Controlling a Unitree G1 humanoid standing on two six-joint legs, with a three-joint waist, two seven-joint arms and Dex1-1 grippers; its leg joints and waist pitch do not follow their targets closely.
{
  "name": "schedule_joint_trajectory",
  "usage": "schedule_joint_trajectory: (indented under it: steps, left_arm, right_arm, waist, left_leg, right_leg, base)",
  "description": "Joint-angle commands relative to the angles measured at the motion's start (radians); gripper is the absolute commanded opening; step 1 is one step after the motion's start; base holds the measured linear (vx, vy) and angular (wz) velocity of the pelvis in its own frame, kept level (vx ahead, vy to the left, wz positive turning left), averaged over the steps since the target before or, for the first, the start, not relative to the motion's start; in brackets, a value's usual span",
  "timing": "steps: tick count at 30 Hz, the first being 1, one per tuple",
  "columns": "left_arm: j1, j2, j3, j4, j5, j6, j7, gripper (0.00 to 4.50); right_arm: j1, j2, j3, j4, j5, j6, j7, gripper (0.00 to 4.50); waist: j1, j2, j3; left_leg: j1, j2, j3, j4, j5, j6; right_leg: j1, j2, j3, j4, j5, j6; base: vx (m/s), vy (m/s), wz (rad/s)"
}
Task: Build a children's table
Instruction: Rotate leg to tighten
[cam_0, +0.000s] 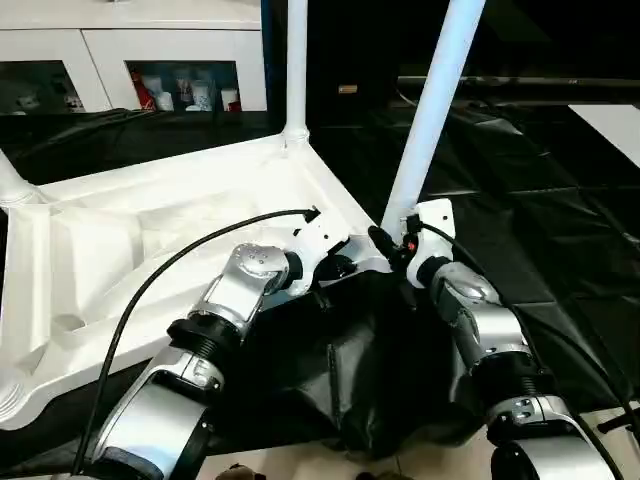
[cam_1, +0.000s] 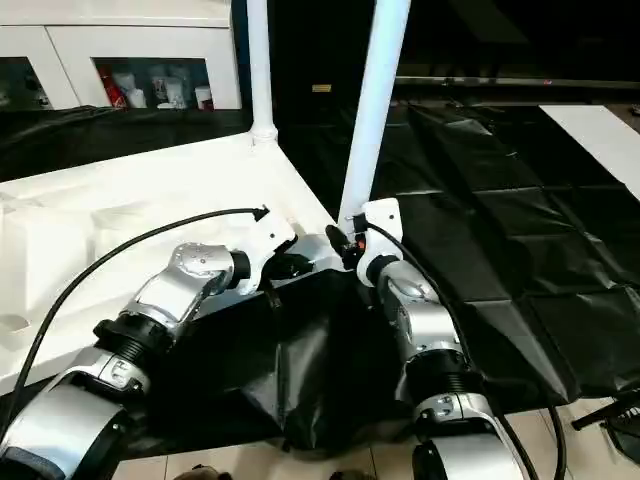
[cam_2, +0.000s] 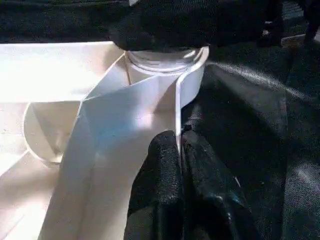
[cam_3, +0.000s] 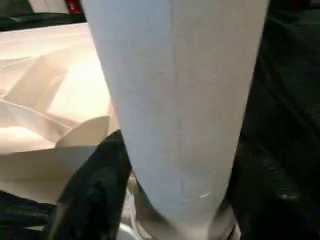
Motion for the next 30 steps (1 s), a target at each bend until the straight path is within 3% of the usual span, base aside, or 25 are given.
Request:
schedule_joint_trajectory:
  steps: [1,5,8,10,14,16,17,21,30]
  left_arm:
    - [-0.007,-0.010,-0.032,-0.008,-0.015,-0.026,-0.061,0.00]
    - [-0.005,0.030,-0.027,0.003,-0.011,-0.045,-0.091,0.00]
    - [-0.006,0.051,-0.022,0.008,-0.010,-0.047,-0.102,0.00]
    - [-0.003,0.067,-0.020,0.004,-0.016,-0.050,-0.135,0.00]
    - [0.007,0.083,-0.032,-0.009,-0.026,-0.070,-0.207,0.00]
    - [0.014,0.092,-0.040,-0.020,-0.035,-0.077,-0.248,0.00]
    - [0.028,0.108,-0.055,-0.045,-0.051,-0.093,-0.319,0.00]
    - [0.053,0.138,-0.074,-0.101,-0.080,-0.077,-0.421,0.00]
    - [0.057,0.153,-0.071,-0.099,-0.076,-0.086,-0.428,0.00]
  right_arm:
    - [0.004,-0.002,0.054,-0.019,0.030,0.058,0.139,3.12]
    - [0.045,-0.101,0.095,-0.113,0.055,0.104,0.324,3.12]
    - [0.085,-0.179,0.114,-0.180,0.073,0.117,0.427,3.12]
    - [0.126,-0.255,0.117,-0.237,0.087,0.120,0.515,3.12]
    - [0.158,-0.314,0.120,-0.284,0.093,0.125,0.594,3.12]
    - [0.169,-0.337,0.123,-0.307,0.096,0.122,0.622,3.12]
    - [0.185,-0.374,0.128,-0.340,0.107,0.119,0.667,3.12]
    - [0.205,-0.441,0.122,-0.386,0.135,0.122,0.749,3.12]
    - [0.215,-0.534,0.161,-0.374,0.073,0.111,0.811,3.12]
  waist:
    - [0.008,0.005,-0.063]
    - [0.013,0.001,-0.071]
    - [0.028,0.000,-0.071]
    - [0.037,0.001,-0.073]
    - [0.042,0.001,-0.071]
    - [0.044,0.006,-0.070]
    - [0.046,0.002,-0.070]
    - [0.052,0.003,-0.073]
    - [0.060,-0.003,-0.072]
  left_leg:
    - [0.011,0.070,-0.042,-0.082,-0.259,0.027]
    - [0.008,0.071,-0.037,-0.076,-0.191,0.061]
    - [0.009,0.071,-0.034,-0.073,-0.157,0.085]
    - [0.010,0.071,-0.033,-0.071,-0.151,0.088]
    - [0.009,0.072,-0.034,-0.072,-0.179,0.080]
    - [0.012,0.073,-0.036,-0.074,-0.193,0.070]
    - [0.011,0.074,-0.037,-0.075,-0.200,0.068]
    - [0.010,0.078,-0.034,-0.073,-0.175,0.082]
    - [0.009,0.074,-0.034,-0.069,-0.161,0.082]
  right_leg:
    - [0.048,-0.093,0.071,-0.087,-0.354,-0.162]
    - [0.056,-0.091,0.072,-0.073,-0.236,-0.196]
    - [0.059,-0.091,0.071,-0.069,-0.195,-0.207]
    - [0.061,-0.092,0.071,-0.070,-0.200,-0.205]
    - [0.060,-0.093,0.068,-0.077,-0.254,-0.200]
    - [0.058,-0.093,0.067,-0.082,-0.292,-0.188]
    - [0.059,-0.093,0.067,-0.083,-0.296,-0.185]
    - [0.058,-0.090,0.068,-0.070,-0.235,-0.204]
    - [0.058,-0.091,0.066,-0.075,-0.276,-0.189]
  base:
    - [0.000,0.000,0.00]
    - [0.000,0.000,0.00]
    - [0.000,0.000,0.00]
    - [0.000,0.000,0.00]
    - [0.000,0.000,0.00]
    - [0.000,0.000,0.00]
    - [0.000,0.000,0.00]
    - [0.000,0.000,0.00]
    - [0.000,0.000,0.00]
